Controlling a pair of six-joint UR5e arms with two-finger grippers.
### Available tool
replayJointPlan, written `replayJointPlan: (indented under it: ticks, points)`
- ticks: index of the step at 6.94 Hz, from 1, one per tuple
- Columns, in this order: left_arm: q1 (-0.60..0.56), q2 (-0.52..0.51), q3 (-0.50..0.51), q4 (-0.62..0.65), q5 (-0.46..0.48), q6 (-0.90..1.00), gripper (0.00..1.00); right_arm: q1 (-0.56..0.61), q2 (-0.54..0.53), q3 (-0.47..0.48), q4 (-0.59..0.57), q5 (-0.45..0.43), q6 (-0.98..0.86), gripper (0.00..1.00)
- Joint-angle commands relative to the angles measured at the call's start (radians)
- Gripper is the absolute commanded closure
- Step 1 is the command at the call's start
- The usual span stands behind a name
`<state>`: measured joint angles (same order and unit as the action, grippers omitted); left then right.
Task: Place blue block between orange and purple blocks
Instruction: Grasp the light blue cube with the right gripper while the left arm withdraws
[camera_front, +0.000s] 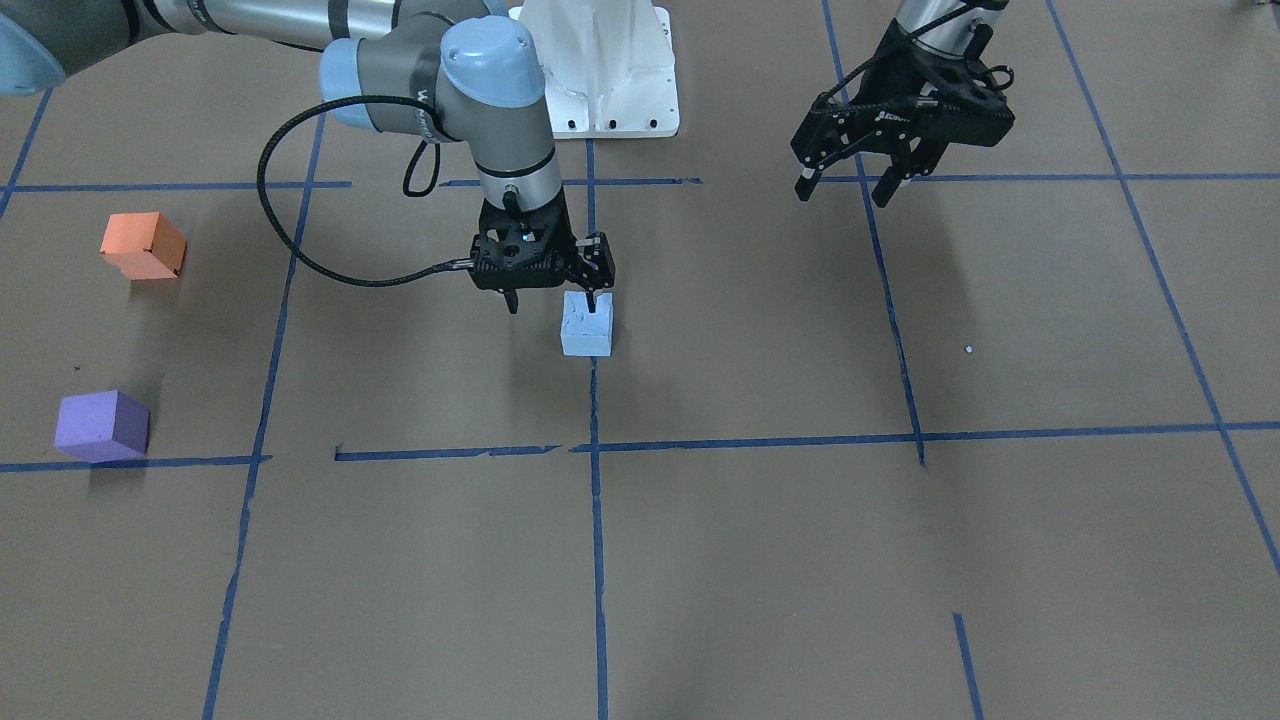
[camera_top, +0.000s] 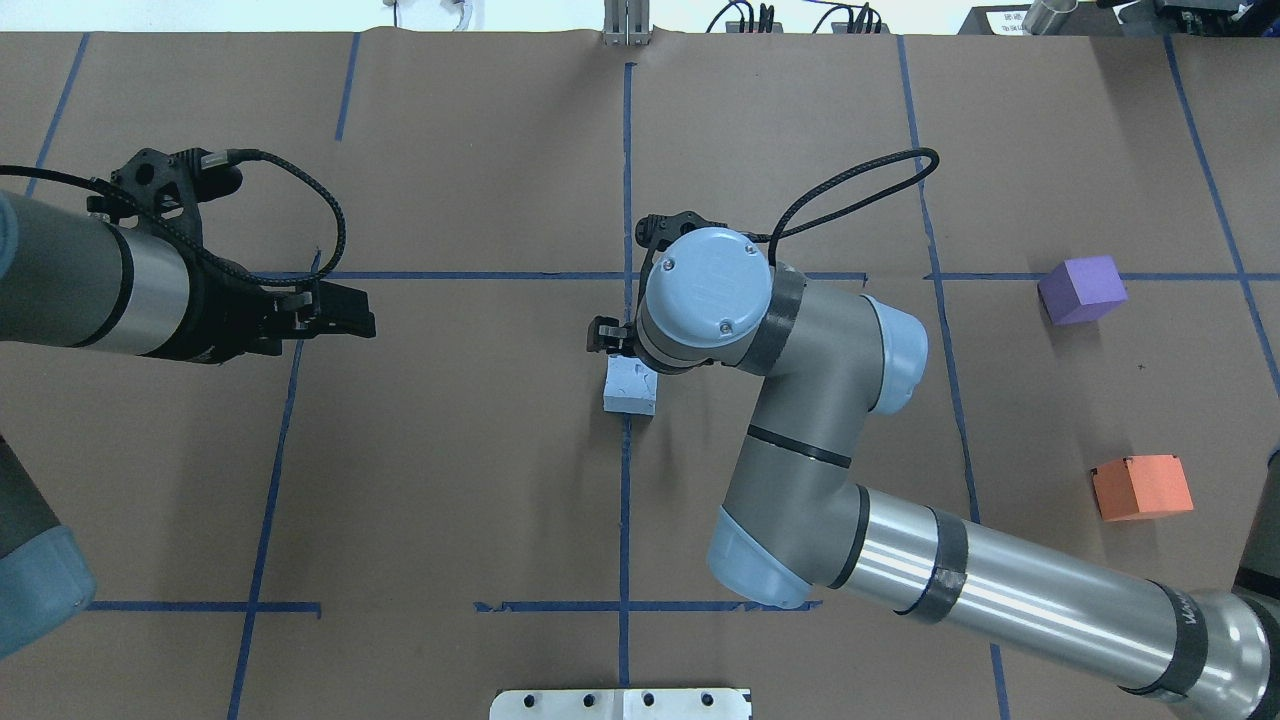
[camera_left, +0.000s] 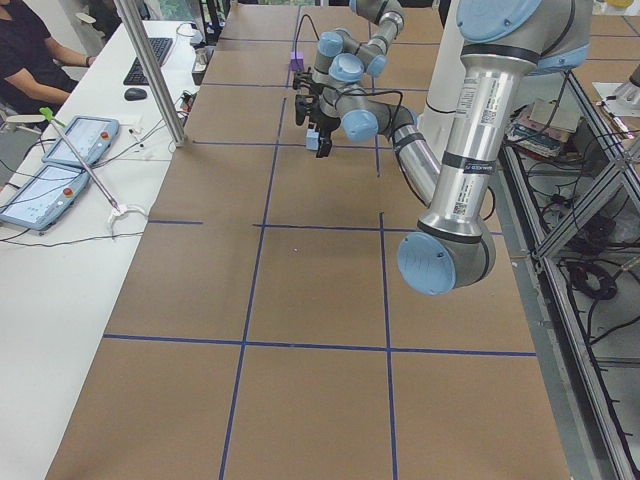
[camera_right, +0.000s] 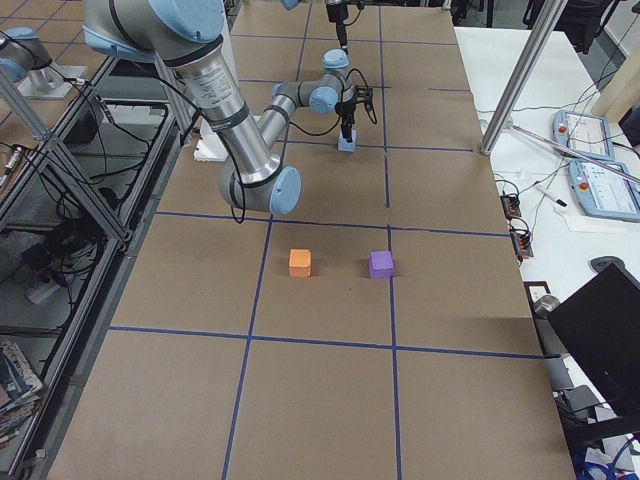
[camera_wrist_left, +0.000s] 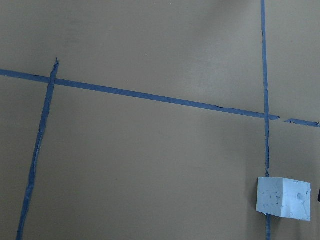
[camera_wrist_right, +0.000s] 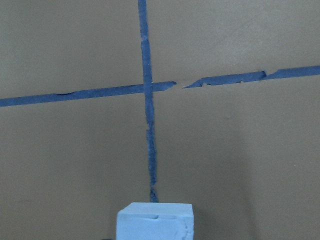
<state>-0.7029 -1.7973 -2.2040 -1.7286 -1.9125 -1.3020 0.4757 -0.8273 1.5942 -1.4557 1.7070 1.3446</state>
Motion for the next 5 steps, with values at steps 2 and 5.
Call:
replayJointPlan:
  ticks: [2, 5]
  points:
    - [0.000, 0.001, 0.001, 0.000, 0.001, -0.002, 0.00, -0.022, 0.014, -0.108, 0.127, -0.004, 0.030, 0.01]
    - [0.000, 0.001, -0.005, 0.000, 0.001, -0.006, 0.00, -0.042, 0.016, -0.145, 0.129, -0.049, 0.028, 0.42]
